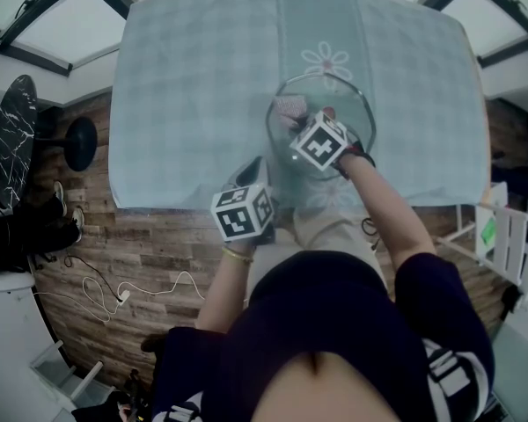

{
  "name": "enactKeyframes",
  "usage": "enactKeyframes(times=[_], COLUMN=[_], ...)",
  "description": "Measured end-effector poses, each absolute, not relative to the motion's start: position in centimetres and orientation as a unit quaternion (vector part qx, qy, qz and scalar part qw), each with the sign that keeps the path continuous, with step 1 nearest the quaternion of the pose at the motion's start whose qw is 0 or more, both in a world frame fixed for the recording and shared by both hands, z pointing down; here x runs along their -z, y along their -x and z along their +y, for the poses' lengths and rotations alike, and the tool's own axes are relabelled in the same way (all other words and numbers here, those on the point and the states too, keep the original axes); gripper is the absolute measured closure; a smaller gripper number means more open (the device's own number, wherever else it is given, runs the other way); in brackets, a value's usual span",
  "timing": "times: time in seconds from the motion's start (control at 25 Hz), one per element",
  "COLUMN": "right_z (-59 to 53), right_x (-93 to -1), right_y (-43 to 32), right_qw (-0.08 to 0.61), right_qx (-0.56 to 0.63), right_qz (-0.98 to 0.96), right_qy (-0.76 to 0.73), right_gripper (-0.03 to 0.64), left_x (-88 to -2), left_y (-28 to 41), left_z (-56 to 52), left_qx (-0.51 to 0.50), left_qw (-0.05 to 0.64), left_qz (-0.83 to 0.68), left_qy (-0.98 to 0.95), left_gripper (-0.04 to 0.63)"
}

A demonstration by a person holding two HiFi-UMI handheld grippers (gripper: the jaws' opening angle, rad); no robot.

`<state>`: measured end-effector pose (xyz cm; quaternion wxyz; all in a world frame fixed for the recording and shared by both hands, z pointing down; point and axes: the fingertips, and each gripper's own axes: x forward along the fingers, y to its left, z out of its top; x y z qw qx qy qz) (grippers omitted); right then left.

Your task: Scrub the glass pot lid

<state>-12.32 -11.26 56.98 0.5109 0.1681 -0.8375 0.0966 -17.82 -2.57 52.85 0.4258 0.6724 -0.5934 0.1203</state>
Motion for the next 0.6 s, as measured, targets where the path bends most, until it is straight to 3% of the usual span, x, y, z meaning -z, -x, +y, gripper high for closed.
enactKeyframes(times=[0.6], right_z=[-6.9], right_x=[-58.0], right_y=[12.2], right_qw=[0.518], right_qx=[-0.106], right_qz=[-0.834], right_qy=[-0.156], right_gripper=[0.537], left_x=[-52.5], left_y=[18.0], left_z=[0.2], left_qx=[-0.127], left_qw=[0.420], left_qz=[-0.589], left_qy=[-0.679], left_gripper=[0.594])
